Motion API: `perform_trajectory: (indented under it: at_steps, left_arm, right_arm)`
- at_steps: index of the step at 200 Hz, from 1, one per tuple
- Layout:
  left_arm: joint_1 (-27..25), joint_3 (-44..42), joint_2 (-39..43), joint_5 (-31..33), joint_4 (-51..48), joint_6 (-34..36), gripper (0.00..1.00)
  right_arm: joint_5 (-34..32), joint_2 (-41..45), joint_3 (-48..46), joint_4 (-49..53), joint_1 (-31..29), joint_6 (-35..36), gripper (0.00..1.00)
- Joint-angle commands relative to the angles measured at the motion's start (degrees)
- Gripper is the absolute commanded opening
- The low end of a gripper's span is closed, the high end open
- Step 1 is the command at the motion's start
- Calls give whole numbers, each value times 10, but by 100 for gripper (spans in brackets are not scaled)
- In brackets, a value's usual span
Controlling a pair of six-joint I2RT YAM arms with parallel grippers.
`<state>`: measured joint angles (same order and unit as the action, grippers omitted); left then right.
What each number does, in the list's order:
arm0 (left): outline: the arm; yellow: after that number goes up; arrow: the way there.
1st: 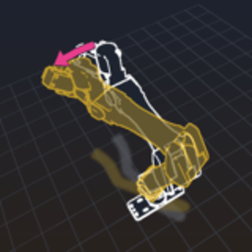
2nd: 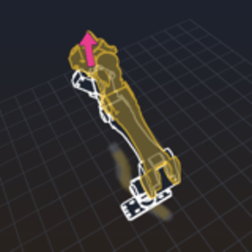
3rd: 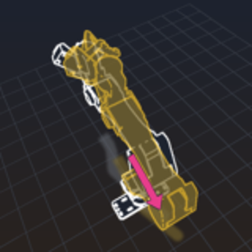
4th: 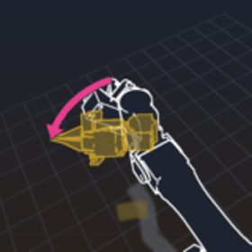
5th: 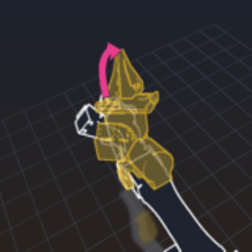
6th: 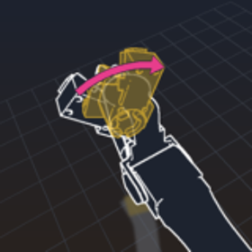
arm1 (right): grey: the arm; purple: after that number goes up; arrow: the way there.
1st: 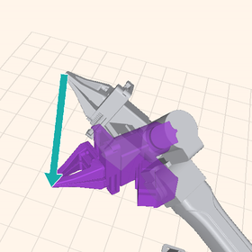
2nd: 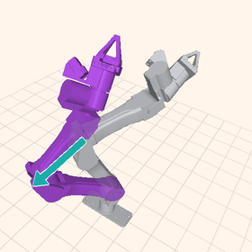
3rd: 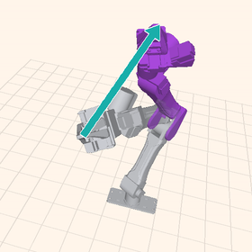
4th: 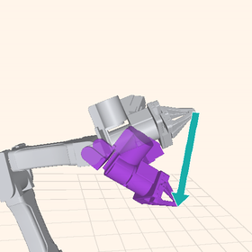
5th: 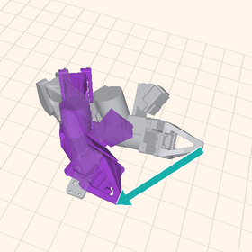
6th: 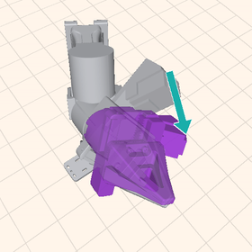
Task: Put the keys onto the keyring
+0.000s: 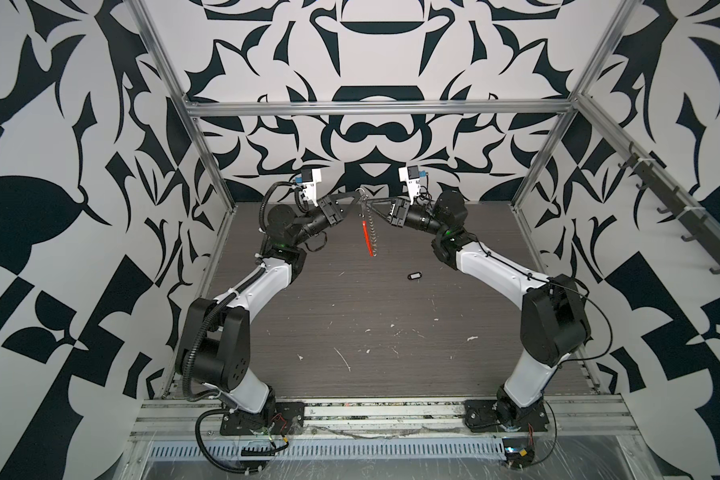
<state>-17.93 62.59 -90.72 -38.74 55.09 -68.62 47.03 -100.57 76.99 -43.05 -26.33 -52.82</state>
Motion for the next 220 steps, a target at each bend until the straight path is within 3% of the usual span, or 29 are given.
perform_trajectory:
  at_steps: [1,165,220]
  left_arm:
    - [-1,-4,9,3,43,-10,0]
    - [-5,1,9,-6,49,-18,0]
    - [-5,-1,8,-6,49,-17,0]
  right_arm:
    - [-5,16,30,-53,-2,-13,16]
    - [-6,-21,68,-58,-14,-30,25]
    - [-6,-24,74,-67,-16,-38,22]
